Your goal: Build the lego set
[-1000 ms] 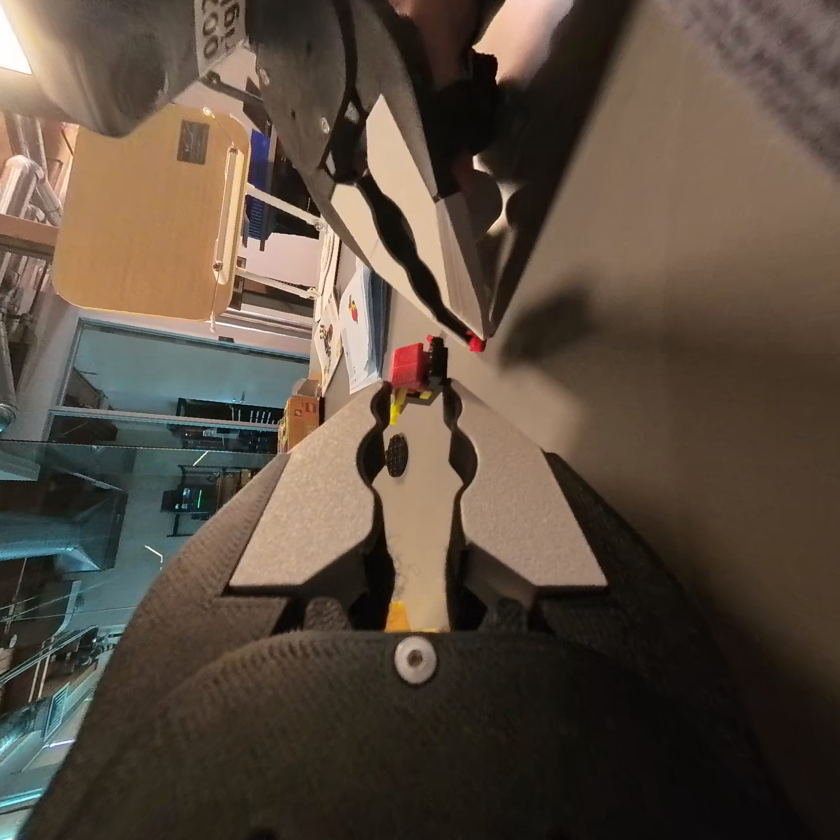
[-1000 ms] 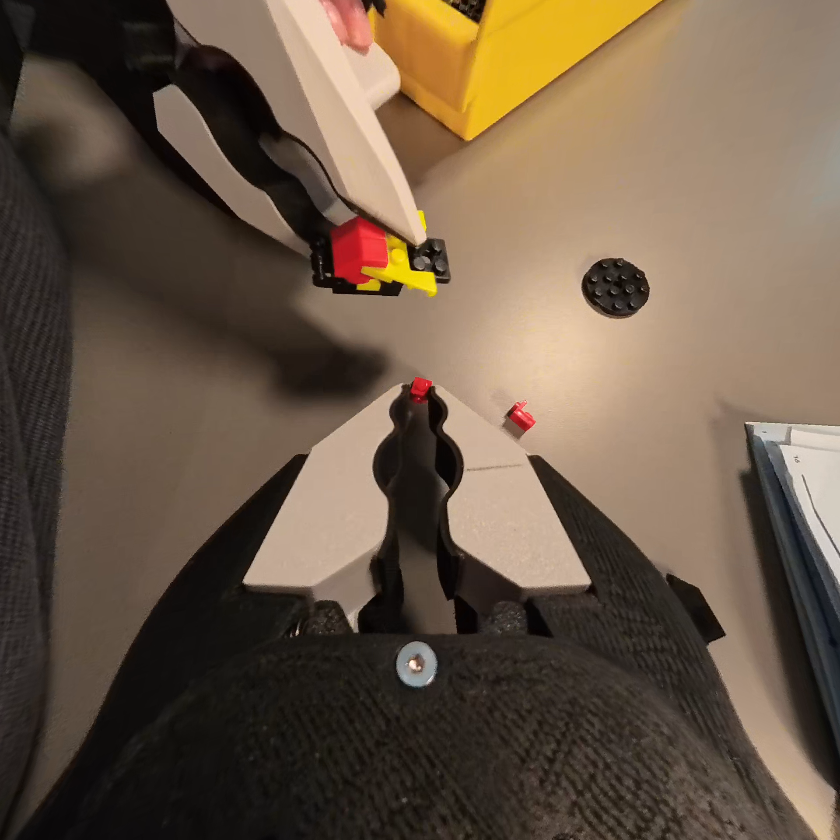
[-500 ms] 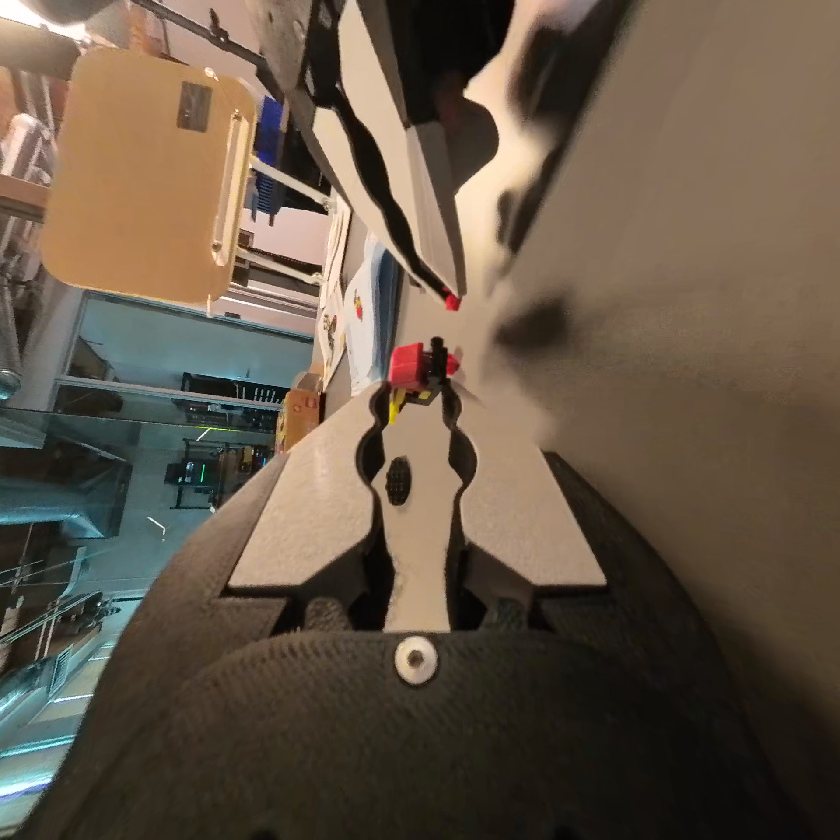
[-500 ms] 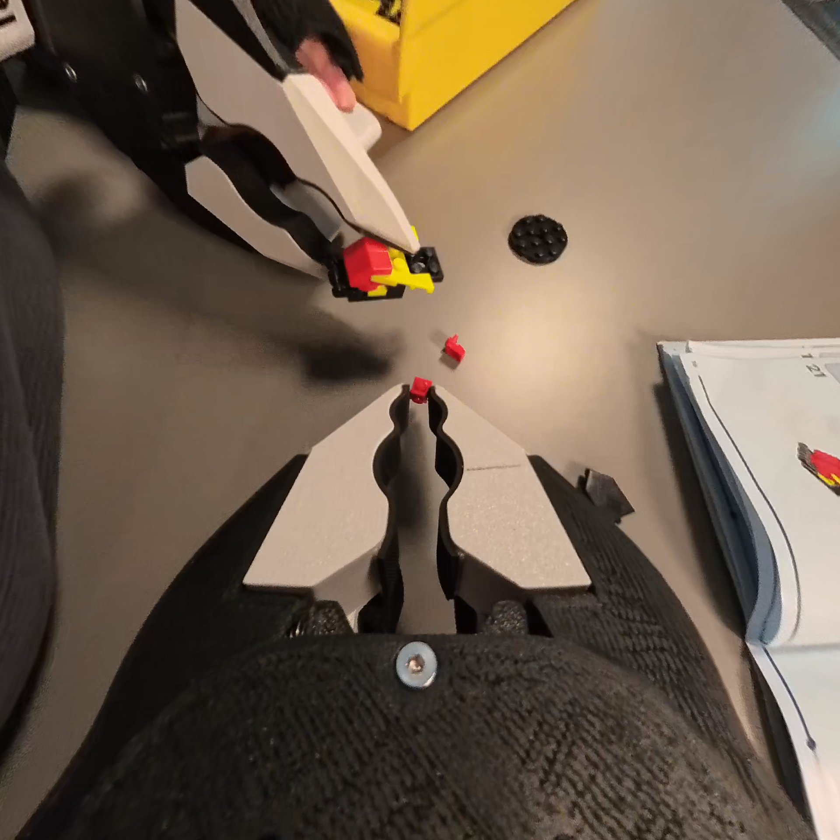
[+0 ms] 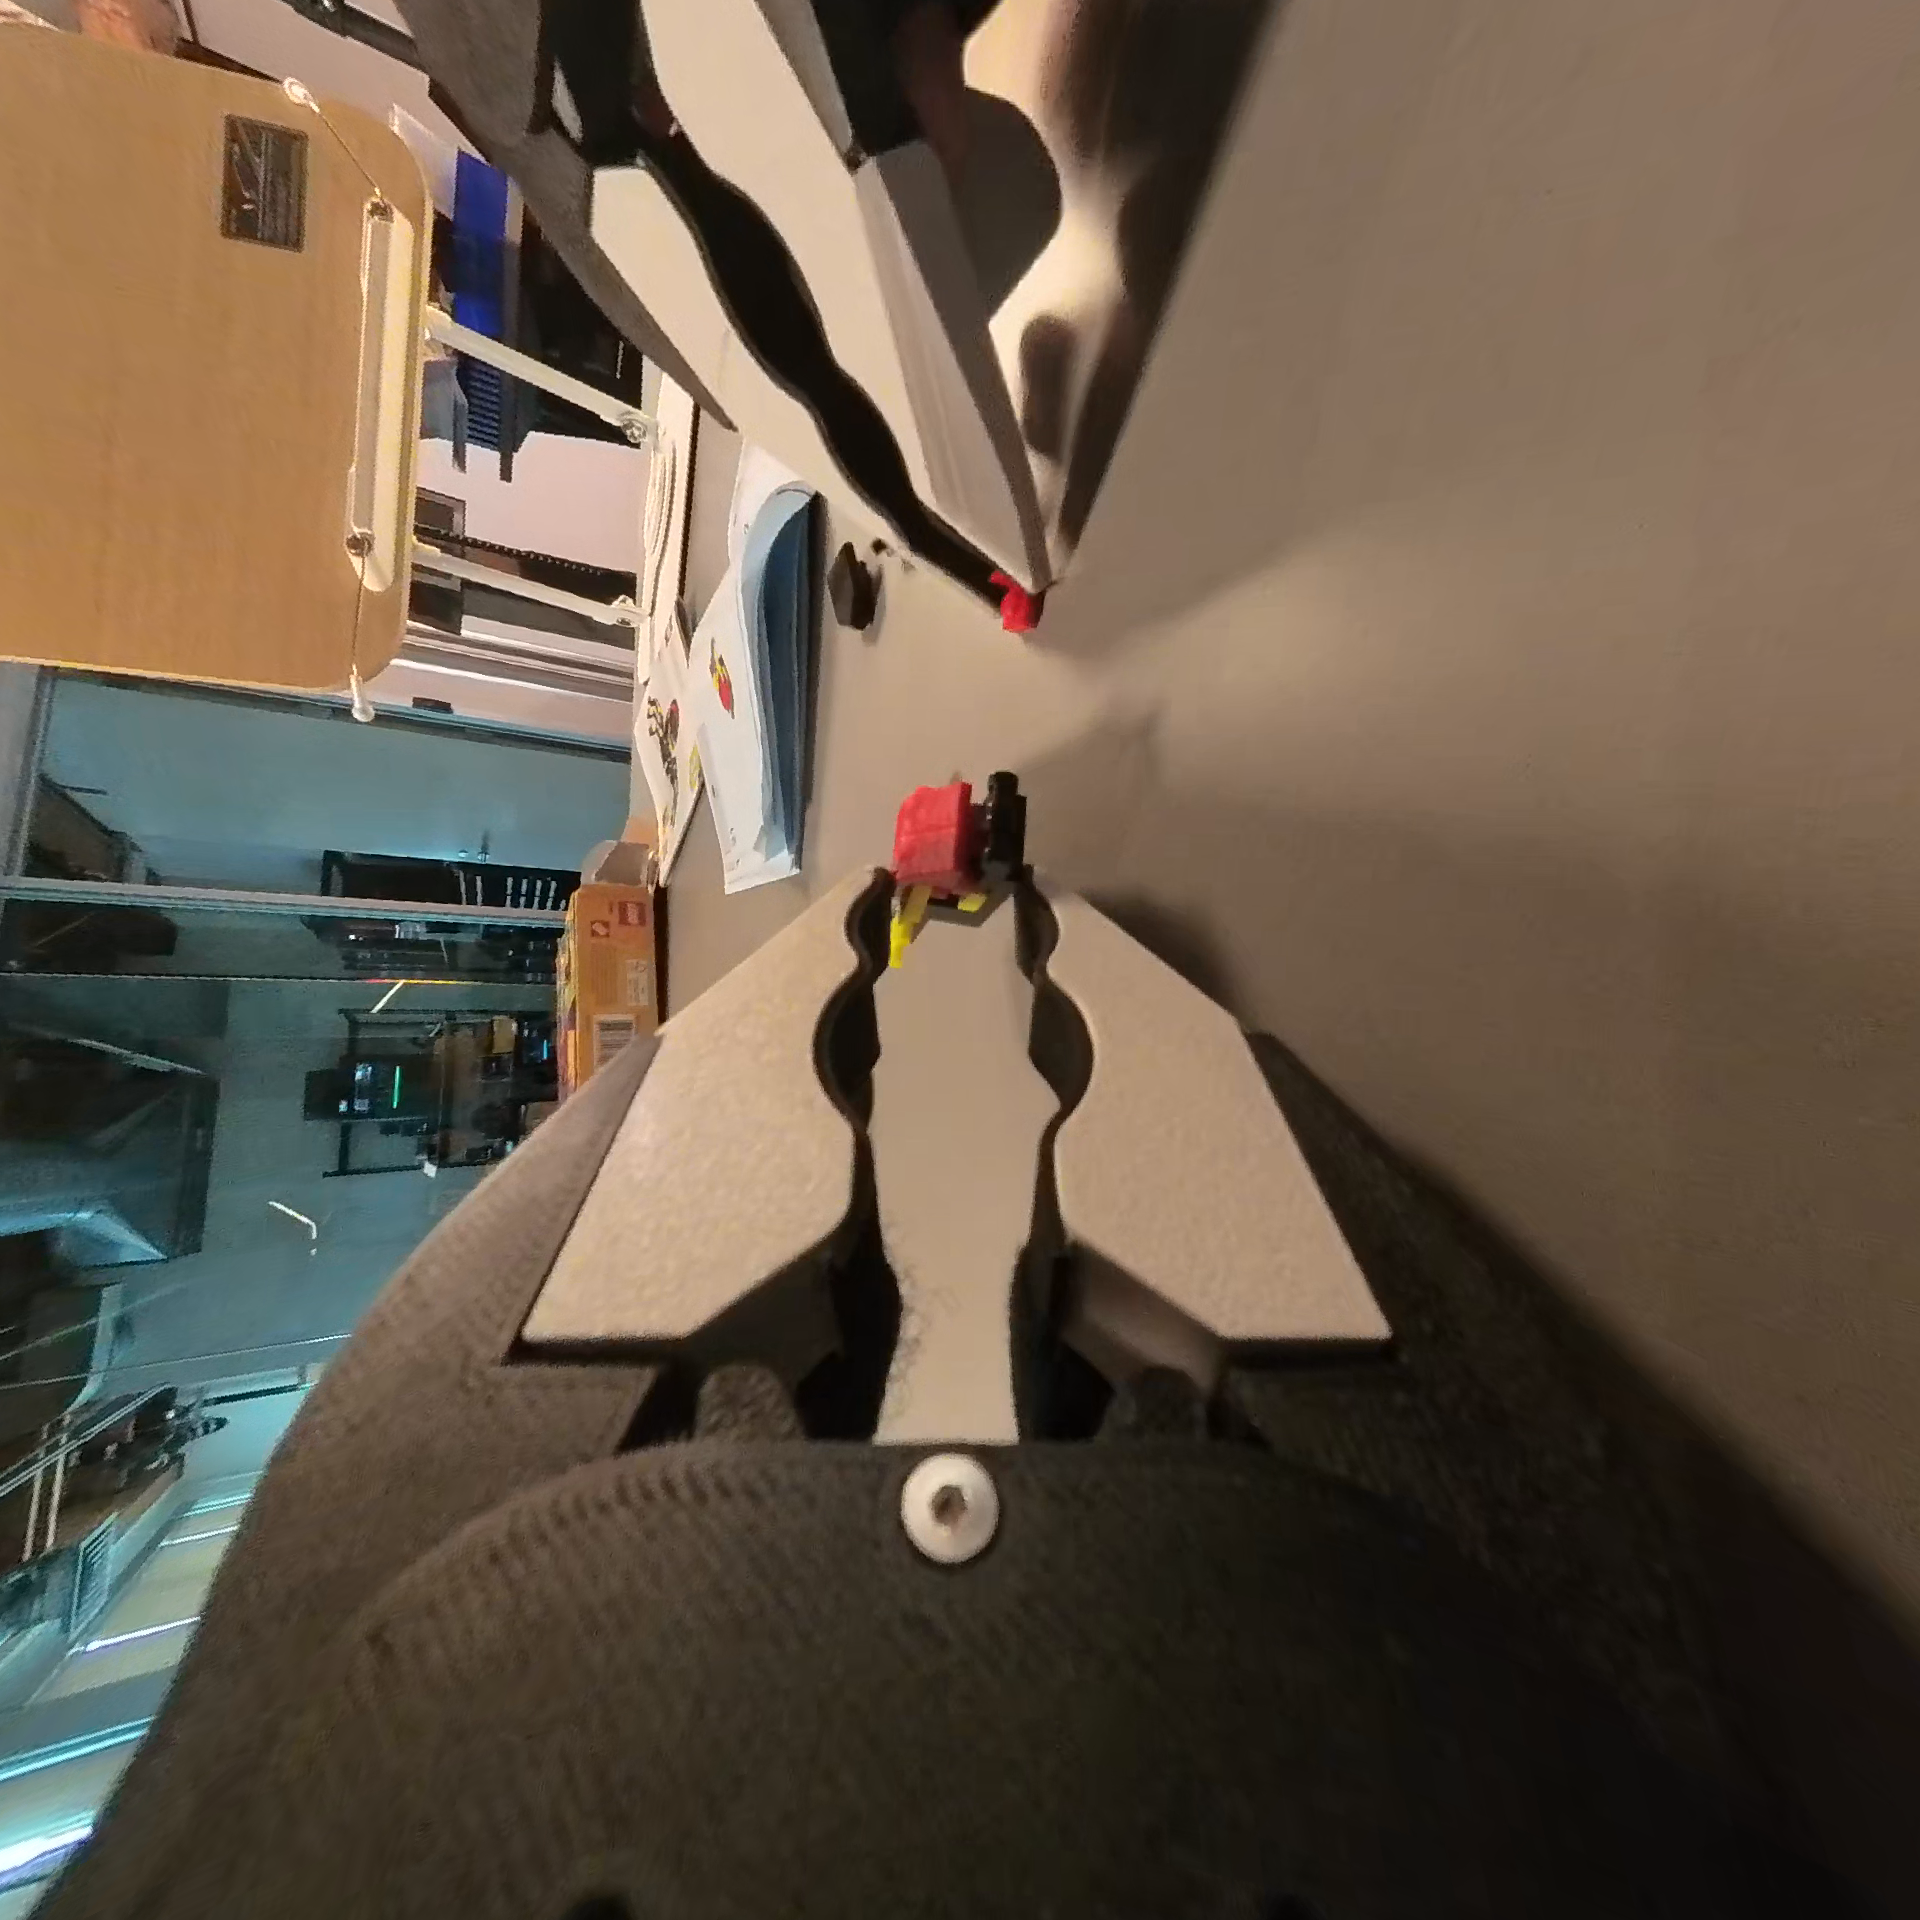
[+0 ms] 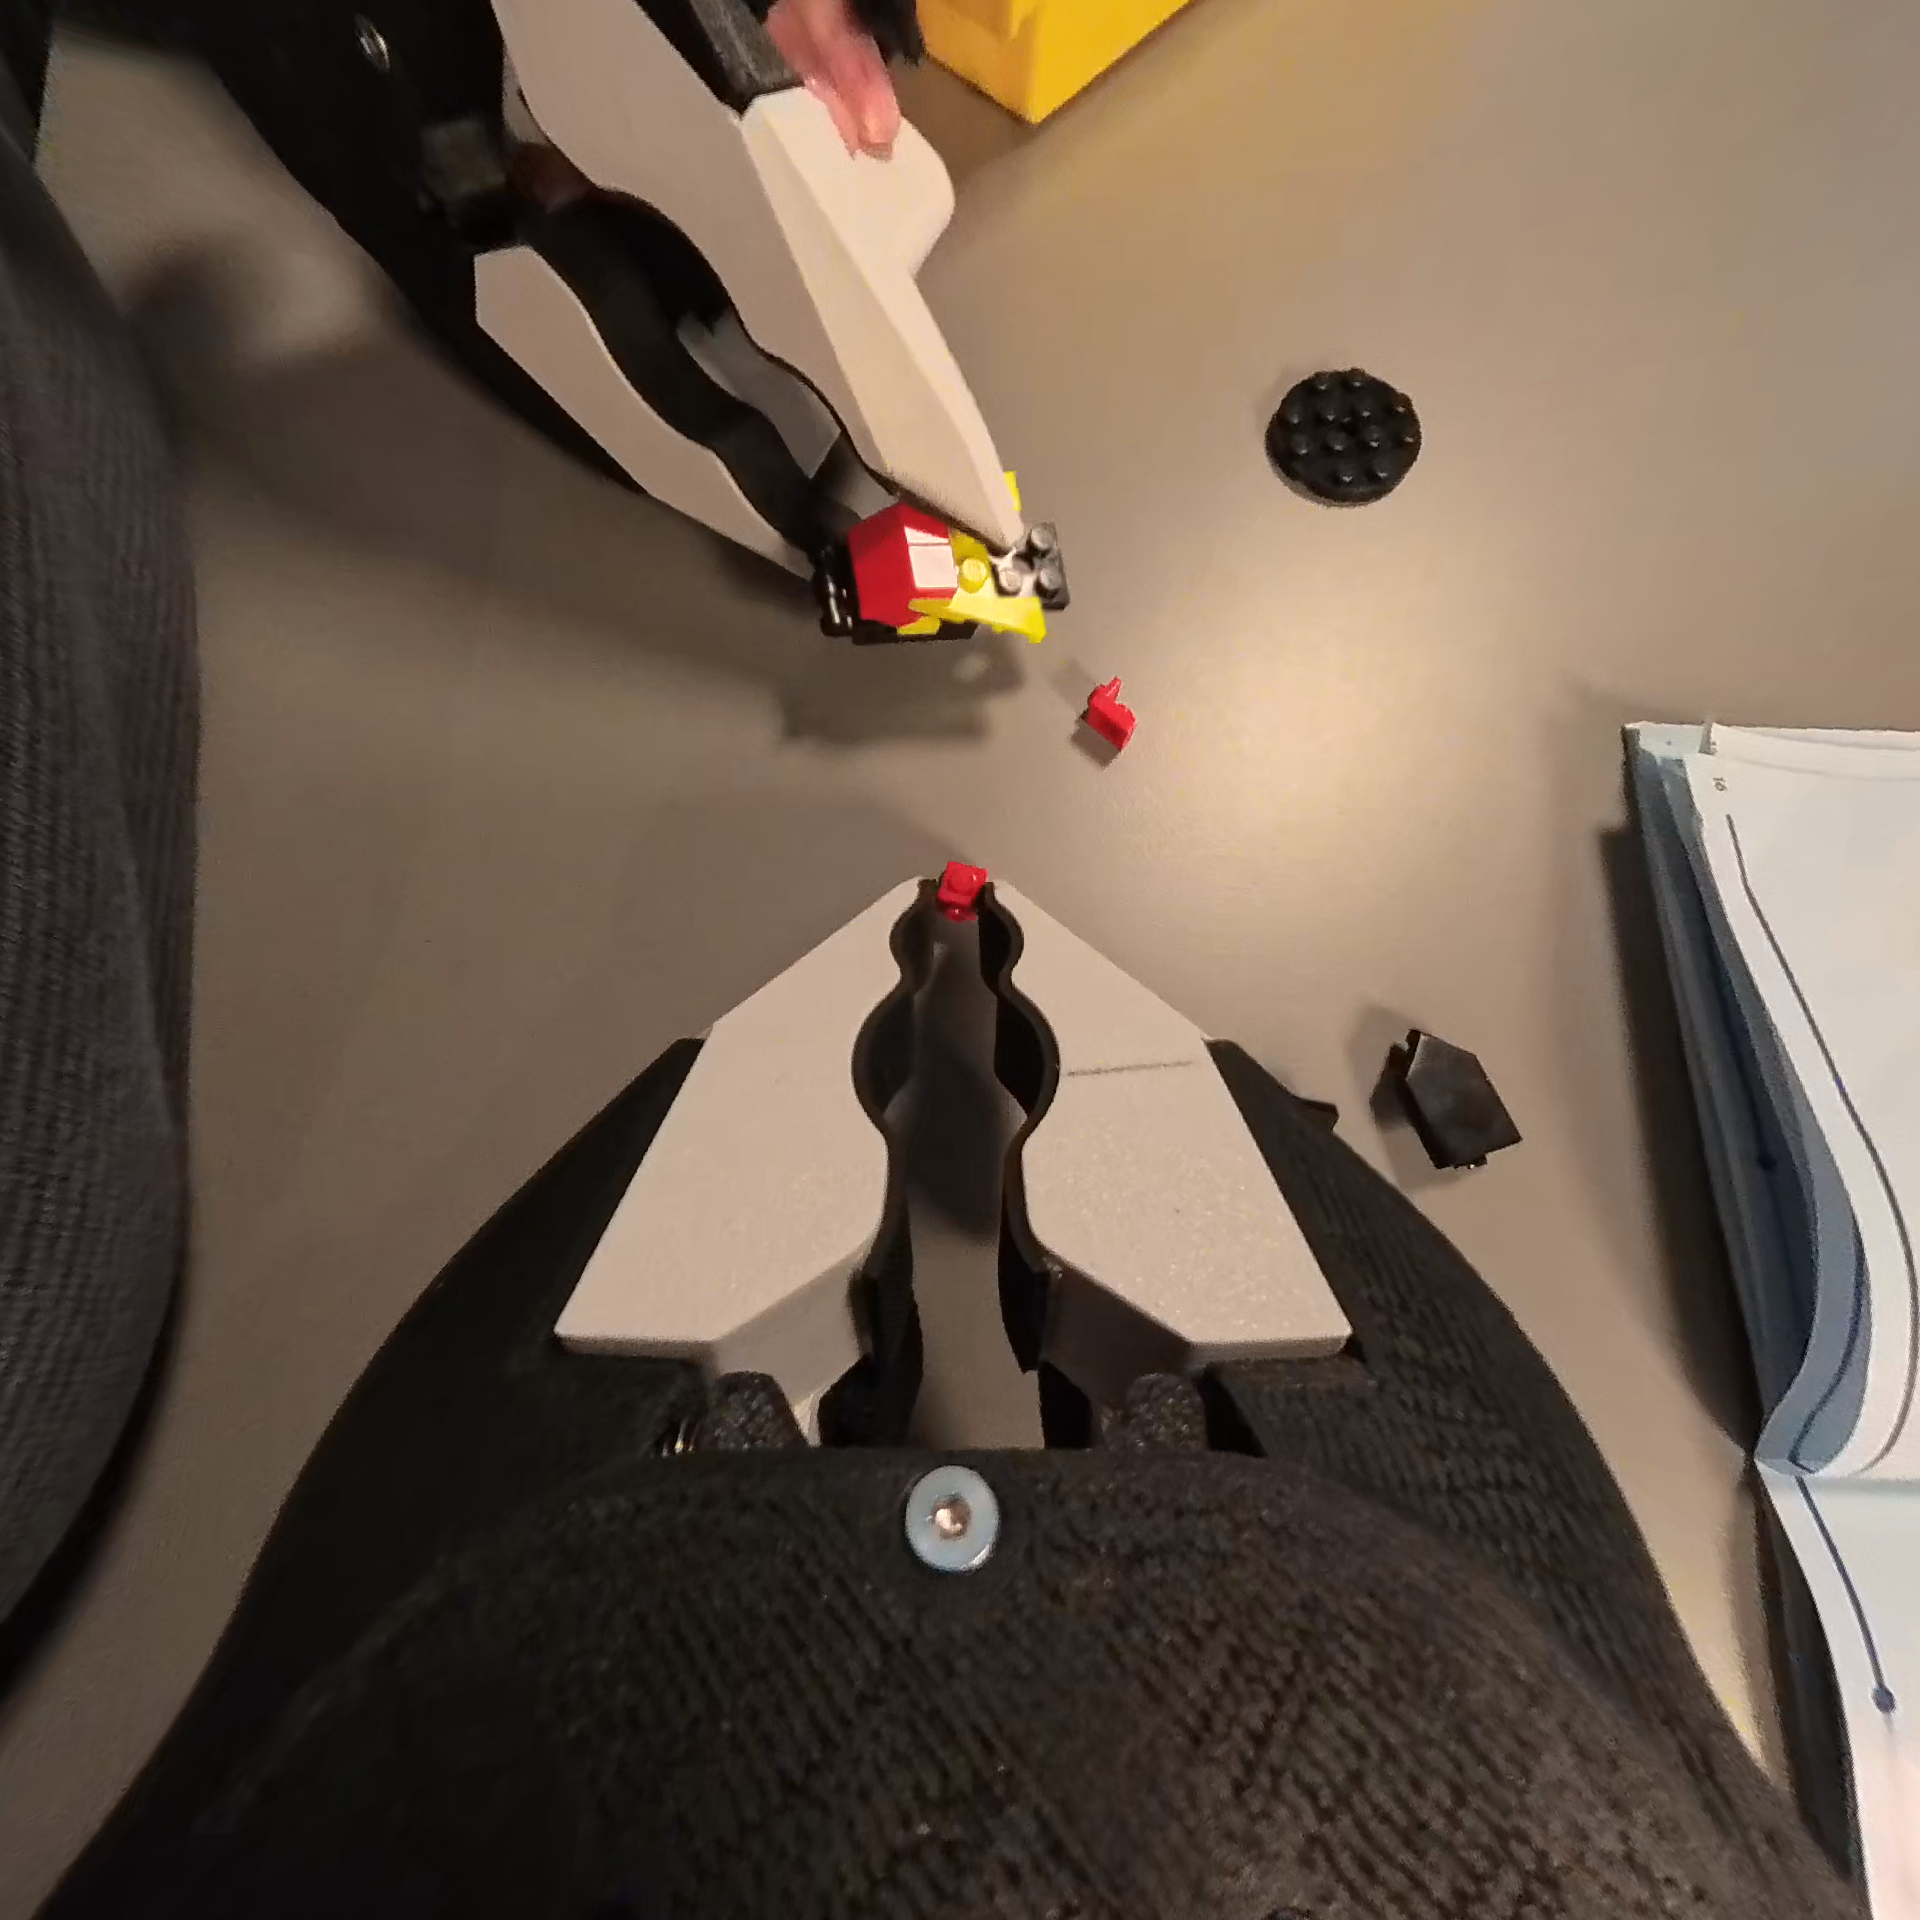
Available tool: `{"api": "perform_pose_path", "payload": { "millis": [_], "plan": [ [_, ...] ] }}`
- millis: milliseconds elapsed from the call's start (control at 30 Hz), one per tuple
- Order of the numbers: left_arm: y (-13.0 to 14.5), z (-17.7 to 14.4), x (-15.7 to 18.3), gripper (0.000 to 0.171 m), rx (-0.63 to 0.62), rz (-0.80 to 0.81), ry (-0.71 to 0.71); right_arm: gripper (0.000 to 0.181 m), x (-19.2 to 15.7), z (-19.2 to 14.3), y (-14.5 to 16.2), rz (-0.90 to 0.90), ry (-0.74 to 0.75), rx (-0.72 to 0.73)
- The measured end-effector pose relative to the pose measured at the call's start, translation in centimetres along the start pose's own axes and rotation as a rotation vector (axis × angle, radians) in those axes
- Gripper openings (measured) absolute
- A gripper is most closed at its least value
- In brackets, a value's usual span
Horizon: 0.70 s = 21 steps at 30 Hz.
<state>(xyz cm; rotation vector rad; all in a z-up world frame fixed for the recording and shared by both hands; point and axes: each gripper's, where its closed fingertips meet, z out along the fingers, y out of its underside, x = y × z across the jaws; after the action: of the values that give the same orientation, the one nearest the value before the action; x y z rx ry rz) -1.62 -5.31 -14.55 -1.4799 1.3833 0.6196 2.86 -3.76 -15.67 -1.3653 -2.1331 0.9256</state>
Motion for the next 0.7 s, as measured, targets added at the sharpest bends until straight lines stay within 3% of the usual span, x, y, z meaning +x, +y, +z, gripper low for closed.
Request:
{"api": "perform_pose_path", "payload": {
  "millis": [167,367,700],
  "plan": [
    [-0.5,-0.3,-1.2,0.023,0.029,0.010,-0.078,0.006,0.3,-0.5,-2.1,-0.017,0.014,0.108],
    [-1.4,-1.2,-2.9,0.023,0.087,0.042,-0.189,0.006,1.0,-2.4,-6.0,-0.015,-0.068,0.222],
    [-2.4,-2.7,-4.1,0.022,0.140,0.113,-0.300,0.006,0.3,-2.2,-9.3,-0.097,-0.279,0.084]
  ]
}}
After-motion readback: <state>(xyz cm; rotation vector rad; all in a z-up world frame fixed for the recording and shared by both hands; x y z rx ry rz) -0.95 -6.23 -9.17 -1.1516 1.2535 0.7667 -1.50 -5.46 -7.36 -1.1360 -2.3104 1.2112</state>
